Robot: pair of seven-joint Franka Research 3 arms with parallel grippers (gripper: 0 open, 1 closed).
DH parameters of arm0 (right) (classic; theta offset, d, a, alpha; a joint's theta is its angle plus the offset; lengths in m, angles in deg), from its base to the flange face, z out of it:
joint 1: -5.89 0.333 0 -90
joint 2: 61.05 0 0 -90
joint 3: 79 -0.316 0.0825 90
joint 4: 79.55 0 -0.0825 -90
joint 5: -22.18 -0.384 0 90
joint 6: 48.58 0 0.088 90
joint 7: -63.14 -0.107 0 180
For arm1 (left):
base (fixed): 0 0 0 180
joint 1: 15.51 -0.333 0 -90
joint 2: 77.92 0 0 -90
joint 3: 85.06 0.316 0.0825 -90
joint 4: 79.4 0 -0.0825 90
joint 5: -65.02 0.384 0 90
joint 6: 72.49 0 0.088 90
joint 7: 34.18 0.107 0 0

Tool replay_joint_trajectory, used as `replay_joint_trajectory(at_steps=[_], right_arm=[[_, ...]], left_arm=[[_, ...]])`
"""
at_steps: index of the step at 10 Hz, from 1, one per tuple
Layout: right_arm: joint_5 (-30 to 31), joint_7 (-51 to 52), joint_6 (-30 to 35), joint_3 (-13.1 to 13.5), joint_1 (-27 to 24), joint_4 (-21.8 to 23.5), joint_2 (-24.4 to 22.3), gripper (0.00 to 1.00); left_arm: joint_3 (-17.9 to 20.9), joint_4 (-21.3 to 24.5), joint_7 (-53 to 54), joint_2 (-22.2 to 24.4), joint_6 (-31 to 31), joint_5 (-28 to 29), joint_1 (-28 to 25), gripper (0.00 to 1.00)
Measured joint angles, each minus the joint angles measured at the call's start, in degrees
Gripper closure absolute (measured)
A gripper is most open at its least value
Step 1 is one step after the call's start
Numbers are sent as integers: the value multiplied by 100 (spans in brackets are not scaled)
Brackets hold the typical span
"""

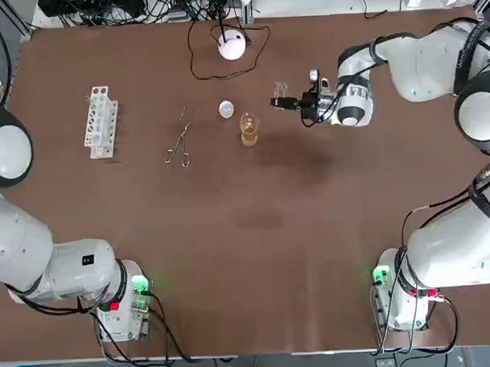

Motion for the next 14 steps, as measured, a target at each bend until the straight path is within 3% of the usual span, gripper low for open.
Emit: replay_joint_trajectory(at_steps=[3,5,11,14], right_arm=[[1097,539,449,13,-890,501,-61,62],[2137,764,753,23,-1691,692,-63,62],[5414,1197,1600,48,-4308,687,-4,62],[6377,1855,1684,132,-5100,455,365,62]], left_arm=[[-7,0,-3,-47,0,3,0,0],[-3,-1,-7,-50,0,6,-11,0],[31,-6,25,-355,13,554,-236,0],[-6,-36,-12,-361,40,706,-118,0]])
